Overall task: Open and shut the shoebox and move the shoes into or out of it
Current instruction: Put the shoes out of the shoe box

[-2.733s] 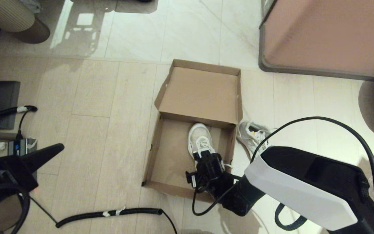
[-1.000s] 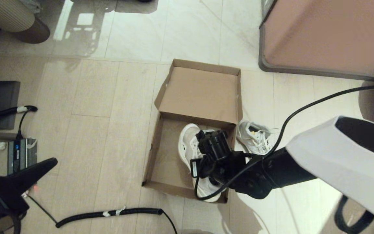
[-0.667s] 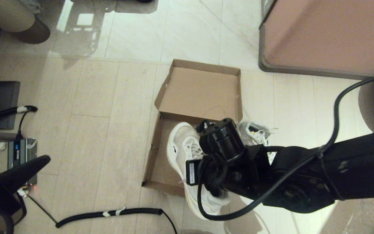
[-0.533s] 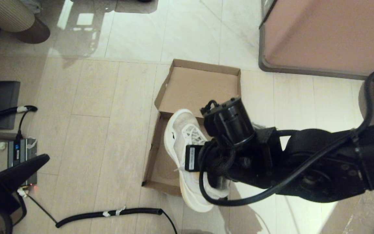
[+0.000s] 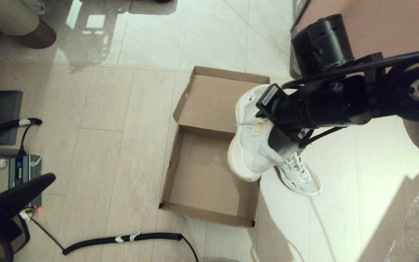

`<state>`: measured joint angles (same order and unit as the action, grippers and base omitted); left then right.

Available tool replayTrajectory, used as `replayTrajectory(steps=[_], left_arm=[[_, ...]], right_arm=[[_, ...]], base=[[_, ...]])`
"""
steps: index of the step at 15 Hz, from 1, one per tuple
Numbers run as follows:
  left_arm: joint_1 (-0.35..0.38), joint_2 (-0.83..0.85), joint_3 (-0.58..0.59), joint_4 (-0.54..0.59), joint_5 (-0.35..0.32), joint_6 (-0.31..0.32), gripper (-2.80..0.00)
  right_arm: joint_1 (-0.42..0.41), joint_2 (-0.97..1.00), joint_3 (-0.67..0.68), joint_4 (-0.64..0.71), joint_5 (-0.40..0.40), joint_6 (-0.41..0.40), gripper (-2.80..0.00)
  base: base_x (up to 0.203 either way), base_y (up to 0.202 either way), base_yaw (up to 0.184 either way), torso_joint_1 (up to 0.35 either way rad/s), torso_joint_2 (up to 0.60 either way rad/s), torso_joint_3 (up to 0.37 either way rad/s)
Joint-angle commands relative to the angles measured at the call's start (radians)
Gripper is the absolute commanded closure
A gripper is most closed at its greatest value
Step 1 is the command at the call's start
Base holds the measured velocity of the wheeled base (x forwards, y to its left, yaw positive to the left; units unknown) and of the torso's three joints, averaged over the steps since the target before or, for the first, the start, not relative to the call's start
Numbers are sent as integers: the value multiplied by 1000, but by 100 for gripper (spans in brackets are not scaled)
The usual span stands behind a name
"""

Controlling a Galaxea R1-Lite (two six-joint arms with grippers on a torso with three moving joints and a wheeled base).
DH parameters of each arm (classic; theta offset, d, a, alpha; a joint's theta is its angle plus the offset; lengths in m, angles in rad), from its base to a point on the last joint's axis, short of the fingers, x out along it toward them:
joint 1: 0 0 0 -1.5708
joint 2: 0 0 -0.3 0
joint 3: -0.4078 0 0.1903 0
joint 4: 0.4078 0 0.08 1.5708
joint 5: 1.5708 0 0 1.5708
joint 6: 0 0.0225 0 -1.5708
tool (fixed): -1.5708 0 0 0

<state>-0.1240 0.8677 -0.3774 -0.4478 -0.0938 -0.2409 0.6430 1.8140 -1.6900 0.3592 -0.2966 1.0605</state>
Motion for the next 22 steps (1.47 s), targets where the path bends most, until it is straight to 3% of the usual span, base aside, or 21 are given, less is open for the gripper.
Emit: replayTrajectory(steps=[1,8,11,14,16,19,22], left_arm=[[0,4,-3,-3,-1,-2,0],[0,-24,11,1,-1,37,0],[0,-56,12,34,4,52,0],[0,-114,9,103,4,89,0],[0,-129,-3,133,6,92,0],[0,-123,-3,136,13,93,0],[0,-124,2,136,41,95,0]], right_arm=[[-139,-5,-53,99,-1,159,0],[-513,42,-75,193,29,536,0],[-688,115,-177,192,172,798,0],[-737,232,-264,186,273,952,0],[-744,280,-268,157,331,1013,0],[-779,350,-269,88,435,1187,0],[-793,420,-269,29,450,1219,0]], base=[[0,0,0,0,0,0],[0,0,0,0,0,0],[0,0,0,0,0,0],[0,0,0,0,0,0],[0,0,0,0,0,0],[0,0,0,0,0,0],[0,0,0,0,0,0]])
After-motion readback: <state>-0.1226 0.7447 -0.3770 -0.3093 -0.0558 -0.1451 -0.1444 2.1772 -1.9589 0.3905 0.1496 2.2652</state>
